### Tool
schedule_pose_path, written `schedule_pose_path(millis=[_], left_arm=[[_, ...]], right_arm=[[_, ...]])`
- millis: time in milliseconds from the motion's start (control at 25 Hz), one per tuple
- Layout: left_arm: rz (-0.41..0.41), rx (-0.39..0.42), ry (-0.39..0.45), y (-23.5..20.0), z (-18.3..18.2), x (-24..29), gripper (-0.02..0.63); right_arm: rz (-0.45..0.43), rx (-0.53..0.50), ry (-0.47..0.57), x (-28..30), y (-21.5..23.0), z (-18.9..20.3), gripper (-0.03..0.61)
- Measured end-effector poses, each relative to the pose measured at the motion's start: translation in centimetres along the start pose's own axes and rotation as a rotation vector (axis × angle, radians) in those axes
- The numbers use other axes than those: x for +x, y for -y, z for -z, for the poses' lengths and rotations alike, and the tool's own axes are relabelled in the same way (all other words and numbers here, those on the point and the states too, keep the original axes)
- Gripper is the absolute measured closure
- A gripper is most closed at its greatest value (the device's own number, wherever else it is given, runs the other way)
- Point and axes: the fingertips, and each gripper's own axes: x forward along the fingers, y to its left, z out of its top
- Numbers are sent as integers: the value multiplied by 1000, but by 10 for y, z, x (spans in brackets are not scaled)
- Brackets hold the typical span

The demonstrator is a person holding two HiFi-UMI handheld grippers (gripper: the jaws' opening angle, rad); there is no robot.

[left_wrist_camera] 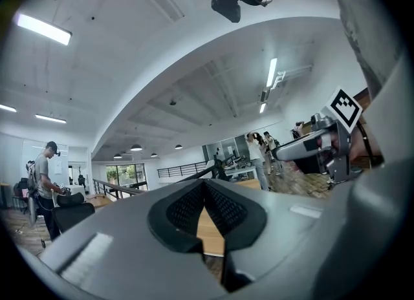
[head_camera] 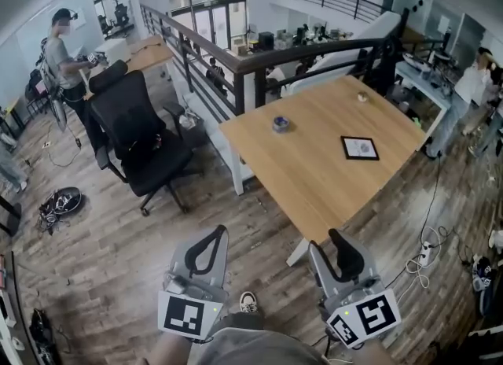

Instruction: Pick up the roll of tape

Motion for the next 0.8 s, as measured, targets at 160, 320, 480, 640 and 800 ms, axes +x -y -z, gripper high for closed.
schedule_pose_path(millis=[160,320,480,640,800], left_arm=[[22,-14,-6,-39,9,31,612],[35,-25,-16,-73,15,55,613],[37,-29,-7,-101,20,76,612],[37,-36,-9,-118,29,91,614],[38,-35,1,-130,36,110,612]], right_arm=[[21,-1,-13,52,5,-4,434],[32,1,-16,95,7,-9,434],[31,10,-32,131,7,-4,434],[47,18,-53,153,17,6,434],[68,14,-56,174,34,12,434]])
